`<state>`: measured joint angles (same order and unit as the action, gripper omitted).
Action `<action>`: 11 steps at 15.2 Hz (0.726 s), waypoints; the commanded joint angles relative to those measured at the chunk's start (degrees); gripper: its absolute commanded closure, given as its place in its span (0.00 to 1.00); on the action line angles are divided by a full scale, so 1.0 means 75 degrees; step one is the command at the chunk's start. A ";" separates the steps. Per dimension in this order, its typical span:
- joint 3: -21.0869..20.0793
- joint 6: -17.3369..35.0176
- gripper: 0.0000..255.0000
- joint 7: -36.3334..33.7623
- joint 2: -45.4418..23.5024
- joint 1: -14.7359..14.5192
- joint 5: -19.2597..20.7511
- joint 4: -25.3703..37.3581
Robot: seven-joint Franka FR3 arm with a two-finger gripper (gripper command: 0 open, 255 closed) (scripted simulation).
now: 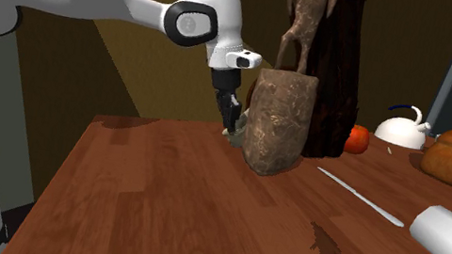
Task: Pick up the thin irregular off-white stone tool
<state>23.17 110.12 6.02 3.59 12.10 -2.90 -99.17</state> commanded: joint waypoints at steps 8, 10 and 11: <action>0.0025 -0.0345 1.00 0.0037 -0.0122 0.0022 -0.0039 0.0307; 0.0032 -0.0560 1.00 0.0037 -0.0167 0.0027 -0.0056 0.0564; 0.0036 -0.0669 1.00 0.0038 -0.0192 0.0029 -0.0065 0.0694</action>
<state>23.42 105.91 6.30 2.29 12.30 -3.34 -94.85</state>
